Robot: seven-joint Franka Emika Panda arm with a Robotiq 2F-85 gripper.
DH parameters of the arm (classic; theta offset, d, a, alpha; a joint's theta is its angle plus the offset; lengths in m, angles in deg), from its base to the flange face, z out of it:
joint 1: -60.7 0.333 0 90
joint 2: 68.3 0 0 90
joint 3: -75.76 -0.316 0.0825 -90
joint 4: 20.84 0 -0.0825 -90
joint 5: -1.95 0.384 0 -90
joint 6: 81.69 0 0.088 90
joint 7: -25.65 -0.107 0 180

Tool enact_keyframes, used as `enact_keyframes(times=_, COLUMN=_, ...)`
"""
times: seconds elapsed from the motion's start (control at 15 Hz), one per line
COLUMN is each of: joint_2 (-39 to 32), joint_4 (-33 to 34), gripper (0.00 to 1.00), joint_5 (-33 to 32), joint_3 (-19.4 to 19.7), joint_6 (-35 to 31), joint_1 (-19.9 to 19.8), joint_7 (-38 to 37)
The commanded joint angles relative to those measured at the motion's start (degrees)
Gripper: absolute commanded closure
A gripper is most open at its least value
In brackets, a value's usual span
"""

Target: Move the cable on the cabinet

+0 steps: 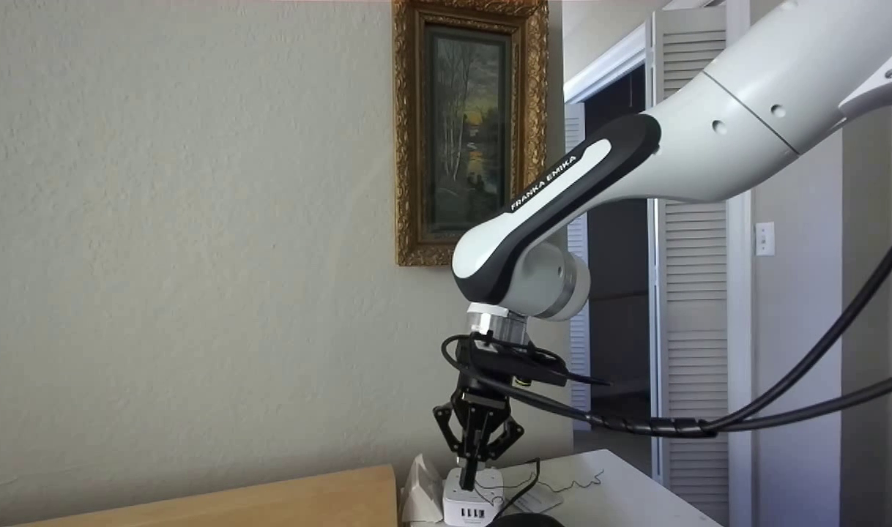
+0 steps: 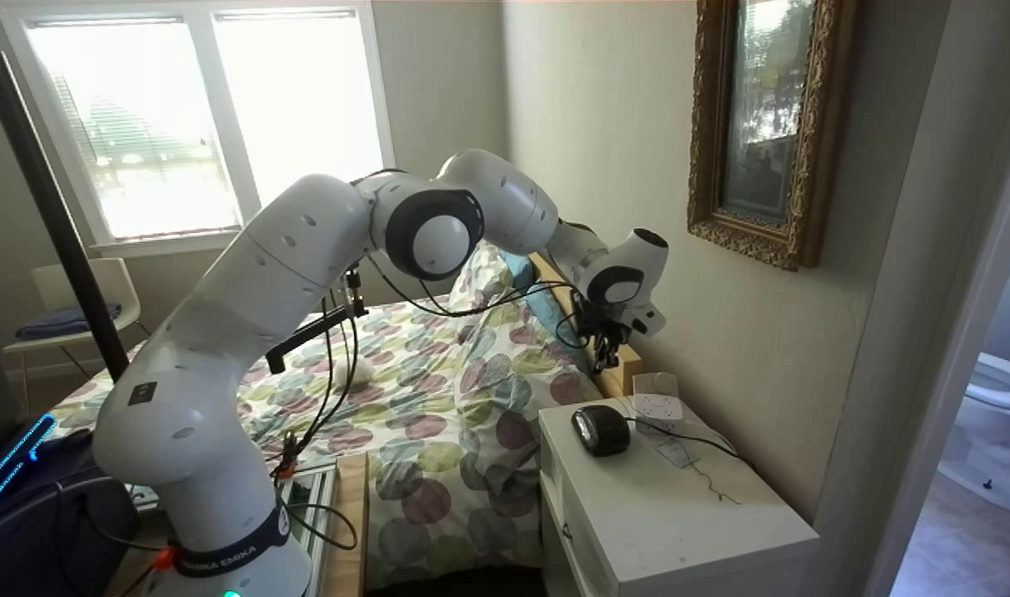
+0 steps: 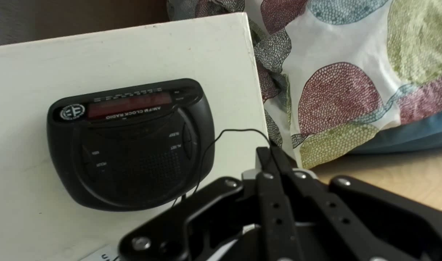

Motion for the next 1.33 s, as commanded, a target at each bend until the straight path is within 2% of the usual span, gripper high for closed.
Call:
enact_keyframes(times=0.0, joint_2=-0.4, joint_4=-0.43, gripper=1.0, joint_5=1.47, joint_3=-1.7, joint_6=0.59, joint_1=-0.35, joint_7=10.41)
enact_keyframes(times=0.2, joint_2=-1.42, joint_4=-0.51, gripper=1.0, joint_5=1.15, joint_3=-2.32, joint_6=-0.05, joint_1=-0.41, joint_7=16.47)
enact_keyframes(times=0.33, joint_2=-2.11, joint_4=-0.54, gripper=0.72, joint_5=1.12, joint_3=-2.22, joint_6=-0.8, joint_1=-0.36, joint_7=18.54)
enact_keyframes(times=0.67, joint_2=-0.12, joint_4=-2.24, gripper=0.38, joint_5=0.67, joint_3=-0.65, joint_6=-1.67, joint_1=0.22, joint_7=16.62)
enact_keyframes(times=1.0, joint_2=4.99, joint_4=-5.34, gripper=0.03, joint_5=0.03, joint_3=1.29, joint_6=-7.58, joint_1=0.79, joint_7=13.51)
enact_keyframes(times=1.27, joint_2=9.71, joint_4=-8.75, gripper=0.0, joint_5=-2.27, joint_3=5.1, joint_6=-11.36, joint_1=2.8, joint_7=6.72)
